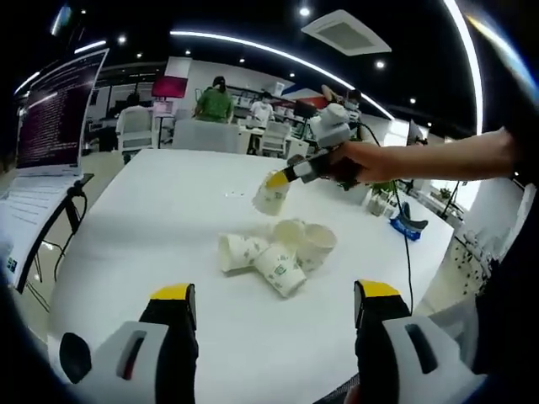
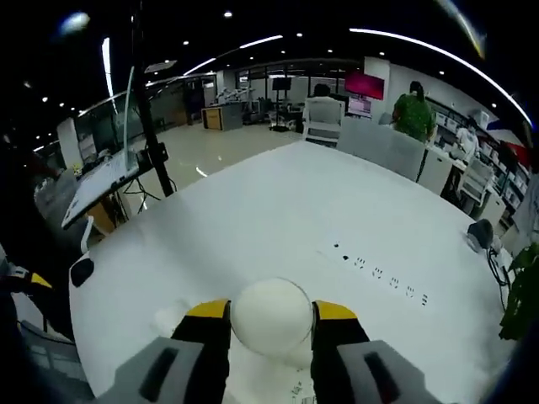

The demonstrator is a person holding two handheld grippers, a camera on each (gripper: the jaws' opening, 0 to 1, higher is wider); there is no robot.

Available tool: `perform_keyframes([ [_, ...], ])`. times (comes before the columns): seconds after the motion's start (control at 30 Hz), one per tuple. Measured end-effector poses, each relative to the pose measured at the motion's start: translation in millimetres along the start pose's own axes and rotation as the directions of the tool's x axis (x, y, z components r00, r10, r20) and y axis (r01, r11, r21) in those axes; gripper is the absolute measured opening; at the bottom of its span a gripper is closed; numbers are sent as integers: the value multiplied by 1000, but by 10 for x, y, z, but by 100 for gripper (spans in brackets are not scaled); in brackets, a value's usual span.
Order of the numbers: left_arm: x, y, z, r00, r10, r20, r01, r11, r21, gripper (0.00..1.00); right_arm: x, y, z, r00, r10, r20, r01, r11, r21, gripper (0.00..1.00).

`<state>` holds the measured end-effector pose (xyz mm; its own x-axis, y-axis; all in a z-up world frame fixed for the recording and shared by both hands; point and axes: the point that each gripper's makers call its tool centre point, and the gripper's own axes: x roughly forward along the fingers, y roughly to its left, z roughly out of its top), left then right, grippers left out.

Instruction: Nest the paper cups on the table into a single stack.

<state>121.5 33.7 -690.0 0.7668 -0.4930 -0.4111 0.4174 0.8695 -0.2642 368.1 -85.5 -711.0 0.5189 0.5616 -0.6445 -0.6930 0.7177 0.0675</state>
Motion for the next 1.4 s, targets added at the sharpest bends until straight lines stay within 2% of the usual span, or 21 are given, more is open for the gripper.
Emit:
perform_keyframes([
  [0.03, 21, -18, 15, 1000, -7, 1, 7, 1000, 5, 75, -33, 55, 15, 1000, 20, 7, -20, 1000, 24, 36],
  [0.07, 46, -42, 39, 1000, -17, 4, 17, 1000, 12, 75, -135, 90, 32, 1000, 11, 21, -12, 999, 32, 36],
  [0.17, 89, -92, 80, 999, -35, 7, 35, 999, 24, 75, -174, 144, -23, 1000, 12, 17, -12, 1000, 24, 36],
  [0.27, 135, -133, 106, 999, -54, 7, 54, 998, 35, 75, -316, 182, -84, 1000, 11, 26, -12, 999, 45, 36],
  [0.37, 167, -129, 111, 998, -70, 9, 69, 997, 38, 74, -431, 214, -134, 1000, 4, 26, -5, 999, 37, 36],
  [0.43, 188, -119, 121, 997, -82, 16, 81, 996, 30, 74, -427, 221, -160, 1000, 1, 20, -1, 1000, 27, 36],
  [0.63, 231, -109, 140, 995, -91, 30, 91, 996, 14, 74, -628, 324, -336, 999, 14, 36, -17, 998, 68, 36],
  [0.83, 290, -129, 173, 993, -110, 31, 109, 994, 19, 74, -789, 445, -278, 994, 48, 100, -59, 991, 119, 36],
  [0.9, 322, -151, 199, 992, -118, 38, 118, 993, 11, 74, -901, 627, -225, 985, 112, 131, -127, 985, 114, 36],
  [0.97, 346, -180, 220, 991, -126, 42, 125, 992, 7, 73, -938, 692, -210, 981, 133, 143, -150, 982, 114, 36],
  [1.0, 369, -212, 236, 990, -132, 43, 132, 991, 6, 73, -994, 815, -208, 974, 169, 151, -187, 976, 114, 36],
  [1.1, 426, -292, 260, 988, -152, 42, 151, 988, 18, 72, -1049, 964, -195, 966, 207, 157, -224, 970, 97, 36],
  [1.17, 471, -338, 261, 986, -165, 37, 164, 986, 31, 72, -1153, 1145, -167, 957, 239, 163, -256, 963, 87, 36],
  [1.33, 547, -430, 222, 981, -191, 28, 190, 981, 28, 70, -1169, 1290, -110, 939, 293, 183, -310, 948, 76, 36],
  [1.4, 581, -441, 204, 979, -202, 28, 201, 979, 23, 68, -1222, 1422, -74, 927, 320, 193, -339, 938, 72, 36],
])
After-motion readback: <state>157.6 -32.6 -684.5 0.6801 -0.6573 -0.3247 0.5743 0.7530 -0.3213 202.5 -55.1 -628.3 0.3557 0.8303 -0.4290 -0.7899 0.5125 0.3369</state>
